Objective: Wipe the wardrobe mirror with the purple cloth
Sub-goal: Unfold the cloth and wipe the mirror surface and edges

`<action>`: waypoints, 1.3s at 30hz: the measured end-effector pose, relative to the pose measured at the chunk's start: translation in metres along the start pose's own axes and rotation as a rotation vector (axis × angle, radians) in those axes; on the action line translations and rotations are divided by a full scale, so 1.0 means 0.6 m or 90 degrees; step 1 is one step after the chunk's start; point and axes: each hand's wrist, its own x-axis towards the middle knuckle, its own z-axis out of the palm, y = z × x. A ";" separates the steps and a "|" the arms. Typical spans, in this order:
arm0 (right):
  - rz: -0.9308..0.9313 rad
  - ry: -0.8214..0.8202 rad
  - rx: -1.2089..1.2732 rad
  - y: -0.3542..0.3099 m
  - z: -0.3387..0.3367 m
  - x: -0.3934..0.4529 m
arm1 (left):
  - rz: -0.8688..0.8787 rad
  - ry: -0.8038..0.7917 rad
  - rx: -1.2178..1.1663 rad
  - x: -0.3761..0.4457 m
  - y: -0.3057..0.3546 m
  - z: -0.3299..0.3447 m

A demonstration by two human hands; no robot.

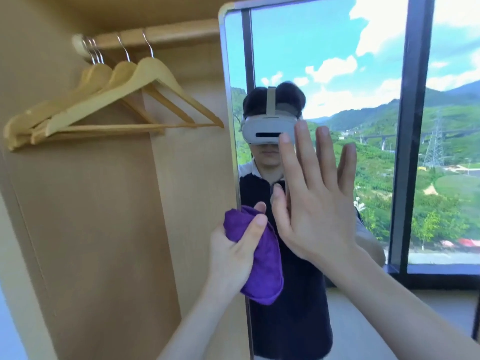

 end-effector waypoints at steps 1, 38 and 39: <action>-0.001 0.003 0.004 0.001 0.001 -0.001 | 0.004 -0.006 0.003 0.009 0.009 0.001; -0.079 0.079 -0.011 0.106 -0.078 0.241 | 0.074 0.080 -0.017 0.289 0.345 0.060; -0.065 0.077 -0.026 0.120 -0.082 0.254 | 0.074 0.065 0.007 0.296 0.357 0.056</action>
